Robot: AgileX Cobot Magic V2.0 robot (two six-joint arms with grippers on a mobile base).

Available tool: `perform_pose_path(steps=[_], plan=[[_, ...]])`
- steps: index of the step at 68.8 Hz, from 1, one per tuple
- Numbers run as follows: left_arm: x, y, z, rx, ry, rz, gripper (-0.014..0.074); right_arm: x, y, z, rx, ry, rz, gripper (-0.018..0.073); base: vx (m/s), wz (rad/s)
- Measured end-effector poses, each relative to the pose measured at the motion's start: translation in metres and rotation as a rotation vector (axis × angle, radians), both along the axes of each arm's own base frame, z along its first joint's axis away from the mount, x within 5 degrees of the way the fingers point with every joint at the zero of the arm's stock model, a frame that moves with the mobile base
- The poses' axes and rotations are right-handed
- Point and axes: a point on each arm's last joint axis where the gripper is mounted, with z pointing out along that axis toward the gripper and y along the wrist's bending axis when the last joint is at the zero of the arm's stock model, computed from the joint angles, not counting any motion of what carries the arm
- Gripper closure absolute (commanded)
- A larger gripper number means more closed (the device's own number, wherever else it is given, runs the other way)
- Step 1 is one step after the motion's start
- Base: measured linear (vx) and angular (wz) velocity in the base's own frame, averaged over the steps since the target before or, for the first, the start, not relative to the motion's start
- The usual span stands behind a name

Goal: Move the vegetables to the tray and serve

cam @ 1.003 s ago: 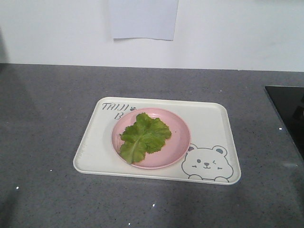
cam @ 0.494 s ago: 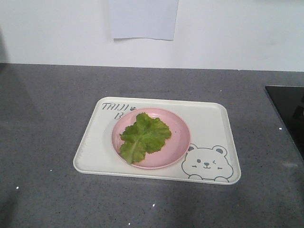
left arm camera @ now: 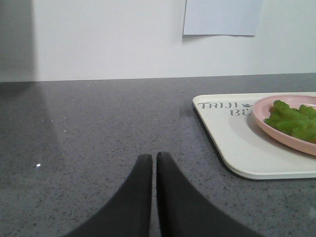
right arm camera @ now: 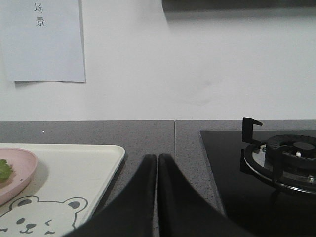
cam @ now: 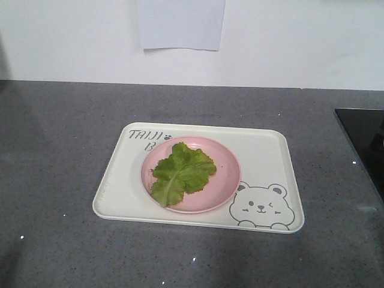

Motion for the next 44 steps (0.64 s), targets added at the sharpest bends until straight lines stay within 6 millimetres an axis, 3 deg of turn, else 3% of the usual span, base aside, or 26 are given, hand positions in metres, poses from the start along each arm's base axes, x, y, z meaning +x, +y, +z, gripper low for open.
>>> perform_pose_path(steps=[44], plan=[[0.0000,0.0000,0.0000,-0.001,0.000,0.000,0.0602,0.0000,0.0000,0.0000,0.000,0.000,0.000,0.0562,0.00,0.00]])
